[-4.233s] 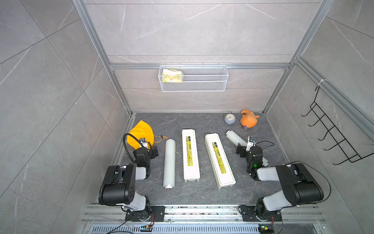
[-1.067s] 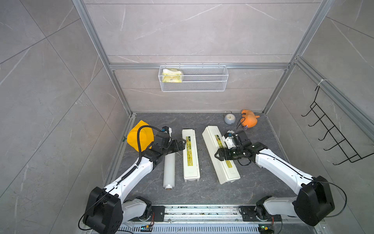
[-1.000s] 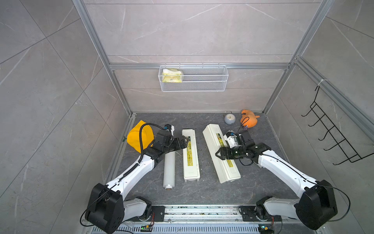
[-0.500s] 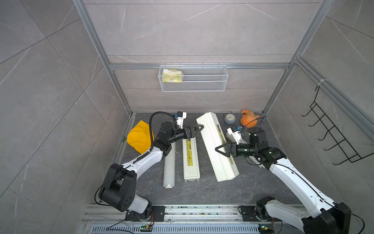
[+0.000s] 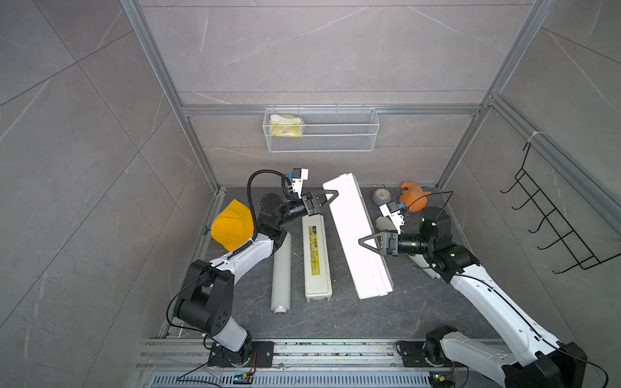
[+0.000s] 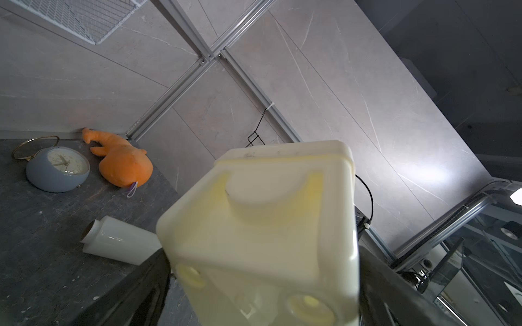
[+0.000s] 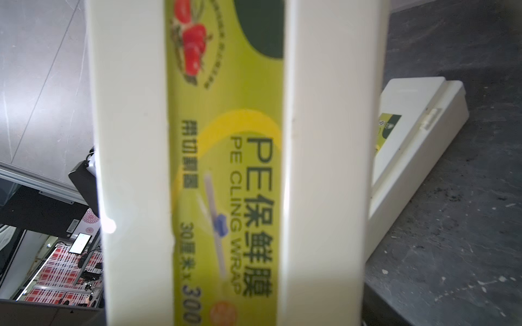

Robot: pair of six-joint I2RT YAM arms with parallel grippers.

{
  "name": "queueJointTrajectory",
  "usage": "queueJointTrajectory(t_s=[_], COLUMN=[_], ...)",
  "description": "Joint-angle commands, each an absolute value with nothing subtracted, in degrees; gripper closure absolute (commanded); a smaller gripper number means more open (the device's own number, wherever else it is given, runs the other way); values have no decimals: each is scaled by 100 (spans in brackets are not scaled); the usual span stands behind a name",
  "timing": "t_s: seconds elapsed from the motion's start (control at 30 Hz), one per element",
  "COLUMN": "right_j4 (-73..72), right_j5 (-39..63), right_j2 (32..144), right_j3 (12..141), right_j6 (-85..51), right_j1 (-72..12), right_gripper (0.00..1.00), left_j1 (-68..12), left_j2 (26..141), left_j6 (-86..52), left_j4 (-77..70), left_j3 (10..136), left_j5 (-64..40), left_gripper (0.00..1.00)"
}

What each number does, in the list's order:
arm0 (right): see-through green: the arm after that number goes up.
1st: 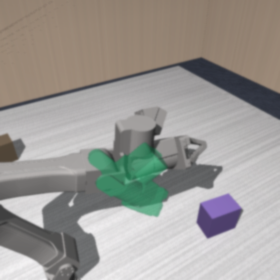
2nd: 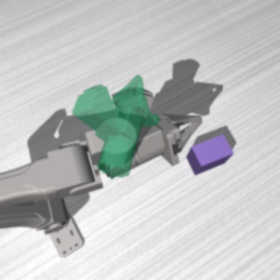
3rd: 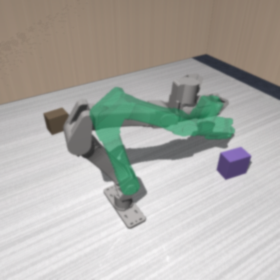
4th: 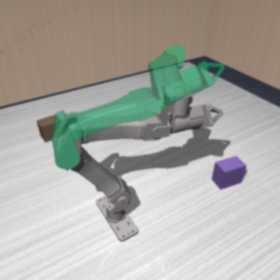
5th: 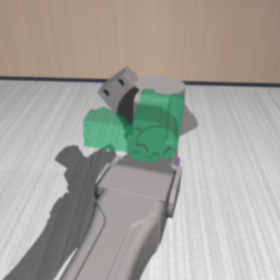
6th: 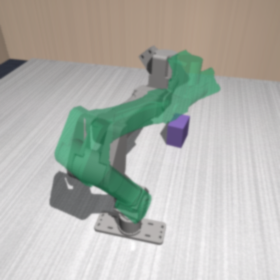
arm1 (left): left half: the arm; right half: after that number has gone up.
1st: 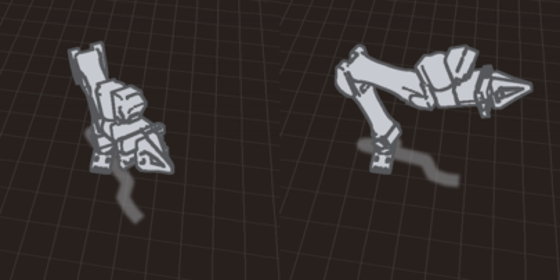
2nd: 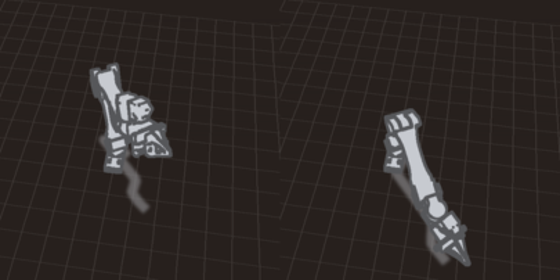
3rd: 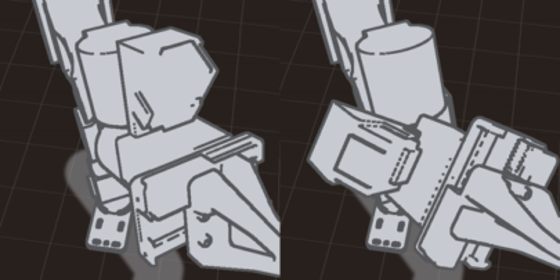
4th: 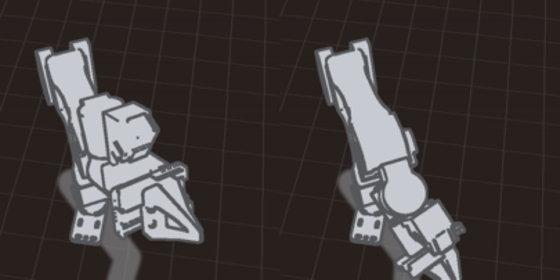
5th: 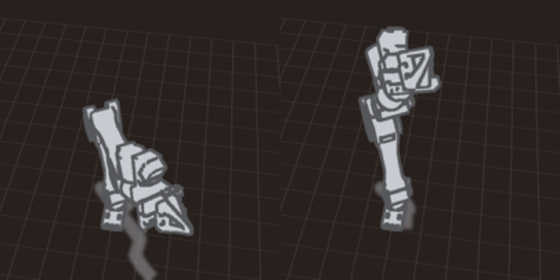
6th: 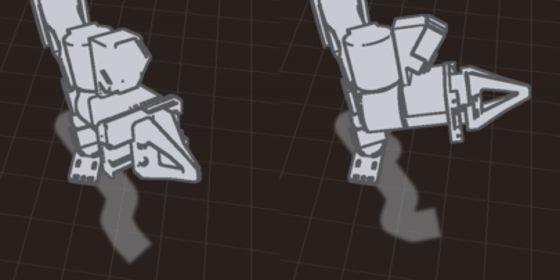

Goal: Put plastic wrap rolls into dispensers
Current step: Open the lid of the plastic wrap cutting box.

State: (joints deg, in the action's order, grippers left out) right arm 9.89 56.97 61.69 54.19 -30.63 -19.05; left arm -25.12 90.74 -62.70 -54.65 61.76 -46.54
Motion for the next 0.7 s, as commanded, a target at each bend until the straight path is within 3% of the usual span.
queueJointTrajectory(t_s=[0.0, 0.67], right_j4=[302, 855], right_j5=[6421, 6125], right_j2=[6062, 6459], right_j3=[5386, 5650], right_j6=[-3230, -2934], right_j1=[-1951, -2206], right_gripper=[16, 16], left_j1=[-2474, -2496], left_j2=[9171, 9299], left_j6=[-6557, -6463], left_j4=[-5866, -5260], left_j3=[6617, 6851], left_j5=[-5023, -5022], left_gripper=[0, 0])
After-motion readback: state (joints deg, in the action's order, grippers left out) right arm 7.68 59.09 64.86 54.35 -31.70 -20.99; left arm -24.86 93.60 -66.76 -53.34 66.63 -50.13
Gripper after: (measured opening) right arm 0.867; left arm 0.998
